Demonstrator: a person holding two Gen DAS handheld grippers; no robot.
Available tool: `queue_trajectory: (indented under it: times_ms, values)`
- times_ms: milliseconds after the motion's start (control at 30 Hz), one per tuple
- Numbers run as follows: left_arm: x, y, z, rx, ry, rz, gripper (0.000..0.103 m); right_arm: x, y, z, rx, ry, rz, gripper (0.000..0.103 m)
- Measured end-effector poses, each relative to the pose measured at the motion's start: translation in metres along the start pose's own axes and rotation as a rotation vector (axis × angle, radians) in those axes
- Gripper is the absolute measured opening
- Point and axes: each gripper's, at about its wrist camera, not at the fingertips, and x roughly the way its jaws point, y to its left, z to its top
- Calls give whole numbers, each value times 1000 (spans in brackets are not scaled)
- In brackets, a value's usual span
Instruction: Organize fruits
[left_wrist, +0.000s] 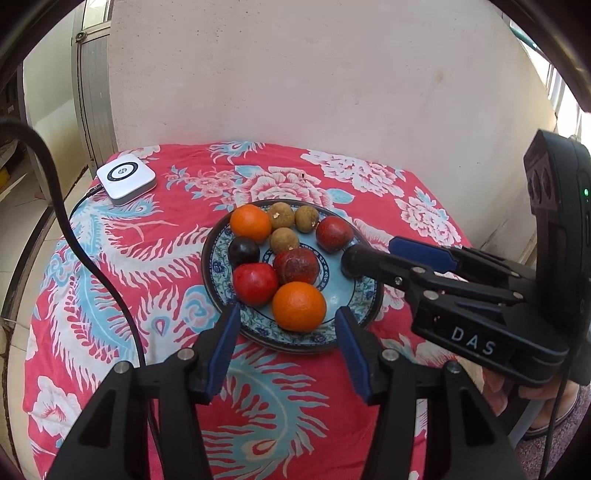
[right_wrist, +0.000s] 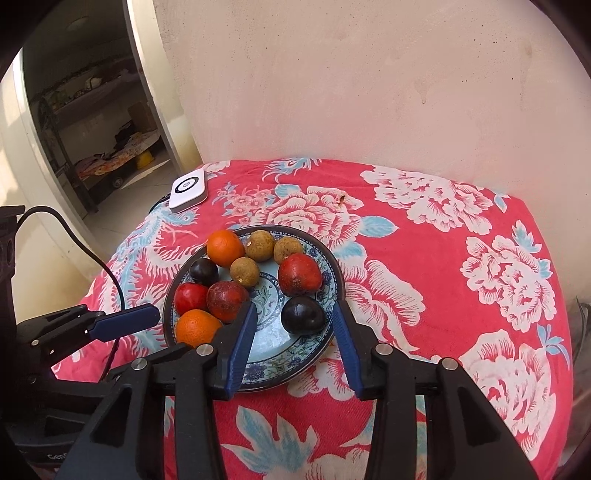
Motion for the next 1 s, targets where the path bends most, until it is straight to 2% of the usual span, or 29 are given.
queue_trajectory:
  times_ms: [133,267,333,533,700,867,1000]
  values:
    - [-8,0,-3,4,-9,19,63,-16,3,-7,7,-24,-51,45]
    - [-16,3,-8,-11,-1,20,67,-27,5,-19,29,-23,-61,48]
    - [-22,3,-13,-12,2,12,78,-32,6,-24,43,-26,-69,49]
    - [-29,2,-28,-34,4,50,88,-41,12,-42,69,-6,-62,53]
    - [-21,4,-35,-46,2,104,90,-43,13,-57,83,2,-106,62]
    - [-13,6,-36,-40,19,144,90,-34,12,-66,71,29,-141,64]
    - [-9,10,-36,-58,13,166,90,-29,17,-68,49,11,-209,64]
